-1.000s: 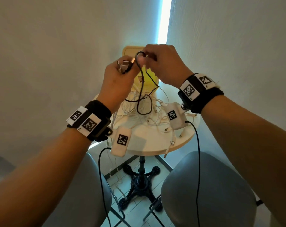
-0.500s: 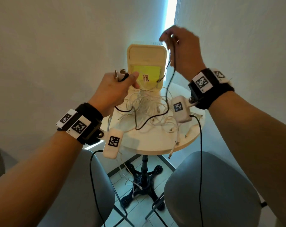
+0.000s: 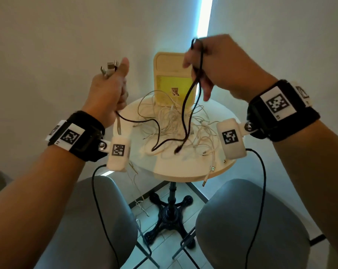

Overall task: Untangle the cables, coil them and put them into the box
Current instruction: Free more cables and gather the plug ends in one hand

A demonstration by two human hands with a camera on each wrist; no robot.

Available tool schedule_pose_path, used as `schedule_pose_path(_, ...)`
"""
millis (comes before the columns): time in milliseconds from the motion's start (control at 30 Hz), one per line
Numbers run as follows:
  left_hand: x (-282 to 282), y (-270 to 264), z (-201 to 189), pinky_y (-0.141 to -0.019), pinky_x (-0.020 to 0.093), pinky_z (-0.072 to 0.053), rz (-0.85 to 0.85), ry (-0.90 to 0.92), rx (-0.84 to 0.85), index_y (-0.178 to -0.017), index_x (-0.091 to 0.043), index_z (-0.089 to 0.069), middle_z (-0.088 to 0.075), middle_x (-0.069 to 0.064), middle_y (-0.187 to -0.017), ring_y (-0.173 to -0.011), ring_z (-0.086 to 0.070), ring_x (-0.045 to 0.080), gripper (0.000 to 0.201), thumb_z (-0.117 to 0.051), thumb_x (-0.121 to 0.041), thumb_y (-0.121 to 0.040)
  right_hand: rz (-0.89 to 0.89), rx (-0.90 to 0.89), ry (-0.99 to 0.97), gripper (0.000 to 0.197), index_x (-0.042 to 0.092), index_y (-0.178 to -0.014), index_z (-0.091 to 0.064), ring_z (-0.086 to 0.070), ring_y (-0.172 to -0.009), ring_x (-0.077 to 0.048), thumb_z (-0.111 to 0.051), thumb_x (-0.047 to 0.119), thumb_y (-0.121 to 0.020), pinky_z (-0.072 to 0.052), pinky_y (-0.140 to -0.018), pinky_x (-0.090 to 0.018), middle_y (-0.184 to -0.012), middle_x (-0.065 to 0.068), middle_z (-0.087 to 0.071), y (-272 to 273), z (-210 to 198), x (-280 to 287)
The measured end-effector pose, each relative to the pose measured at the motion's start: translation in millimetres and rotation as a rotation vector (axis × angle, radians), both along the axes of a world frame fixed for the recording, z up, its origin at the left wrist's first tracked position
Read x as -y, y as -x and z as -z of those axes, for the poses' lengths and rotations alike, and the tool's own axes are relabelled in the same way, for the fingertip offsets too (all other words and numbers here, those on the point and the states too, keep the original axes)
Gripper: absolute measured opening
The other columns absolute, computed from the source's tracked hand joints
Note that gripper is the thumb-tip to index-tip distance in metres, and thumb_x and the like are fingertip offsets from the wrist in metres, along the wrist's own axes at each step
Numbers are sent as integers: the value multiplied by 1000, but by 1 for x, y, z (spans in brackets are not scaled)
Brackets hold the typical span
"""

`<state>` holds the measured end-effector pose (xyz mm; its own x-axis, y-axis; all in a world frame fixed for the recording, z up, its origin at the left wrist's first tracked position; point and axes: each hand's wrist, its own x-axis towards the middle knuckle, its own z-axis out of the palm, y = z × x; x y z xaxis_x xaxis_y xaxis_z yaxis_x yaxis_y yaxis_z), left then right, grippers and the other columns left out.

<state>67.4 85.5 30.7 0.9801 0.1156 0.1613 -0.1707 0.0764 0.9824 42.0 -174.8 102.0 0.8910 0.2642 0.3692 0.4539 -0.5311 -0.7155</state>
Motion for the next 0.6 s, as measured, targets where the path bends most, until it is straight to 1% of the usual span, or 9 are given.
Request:
schedule_pose_path(67, -7, 1, -6, -40, 25, -20, -11, 58, 20, -72, -28, -46, -32, -6, -58, -44, -26, 10, 39, -71, -33, -101, -91, -221, 65, 22, -3, -104, -67, -63, -40, -29, -52, 11, -108, -59, -53, -42, -60, -10, -69, 9, 19, -7)
schedule_pose_path(100, -10, 1, -8, -40, 24, -20, -3, 84, 37, -72, -28, -47, -31, -6, -57, -44, -25, 10, 37, -72, -27, -100, -126, -305, 99, 22, -4, -105, -66, -63, -41, -28, -50, 10, -109, -60, -54, -41, -61, -11, -70, 13, 31, -11)
schedule_pose_path(167, -14, 3, -12, -39, 23, -20, 31, 121, 67, -71, -29, -45, -29, -6, -57, -43, -23, 10, 39, -70, -21, -99, -191, -442, 153, 22, -3, -105, -64, -66, -45, -28, -47, 10, -110, -63, -57, -41, -72, -18, -74, 17, 59, -20)
schedule_pose_path(267, -14, 6, -15, -38, 22, -18, 71, 131, 80, -66, -29, -39, -24, -5, -56, -42, -19, 12, 45, -63, -25, -103, -281, -585, 258, 19, 0, -106, -65, -73, -58, -31, -53, 15, -110, -66, -69, -50, -85, -20, -78, 22, 92, -28)
schedule_pose_path(367, -11, 10, -17, -38, 21, -17, 121, 135, 71, -63, -25, -34, -22, -4, -53, -41, -17, 12, 50, -54, -33, -109, -366, -656, 415, 14, 4, -115, -69, -78, -76, -33, -60, 7, -104, -66, -82, -52, -96, -12, -81, 23, 105, -28)
schedule_pose_path(433, -11, 14, -19, -39, 20, -17, 164, 145, 66, -64, -22, -33, -22, -4, -52, -42, -16, 13, 52, -49, -38, -111, -372, -644, 485, 22, 10, -122, -69, -79, -84, -27, -62, 5, -102, -66, -83, -48, -103, -6, -80, 18, 99, -26)
schedule_pose_path(467, -10, 15, -20, -39, 20, -17, 188, 145, 65, -64, -22, -32, -22, -4, -53, -43, -14, 14, 53, -46, -40, -112, -350, -586, 474, 24, 13, -124, -69, -78, -86, -25, -64, 9, -102, -66, -82, -45, -105, -4, -79, 15, 94, -27)
schedule_pose_path(533, -8, 17, -21, -40, 21, -16, 233, 143, 70, -65, -21, -31, -21, -3, -54, -45, -13, 15, 55, -44, -43, -113, -243, -393, 386, 26, 20, -127, -66, -75, -91, -22, -69, 25, -101, -65, -83, -41, -112, -2, -73, 11, 84, -34)
schedule_pose_path(600, -2, 18, -20, -40, 20, -15, 270, 157, 62, -65, -20, -29, -19, -3, -54, -44, -11, 14, 56, -42, -46, -113, -175, -245, 303, 42, 26, -134, -61, -69, -104, -14, -71, 45, -98, -59, -91, -35, -124, 5, -65, 9, 82, -48)
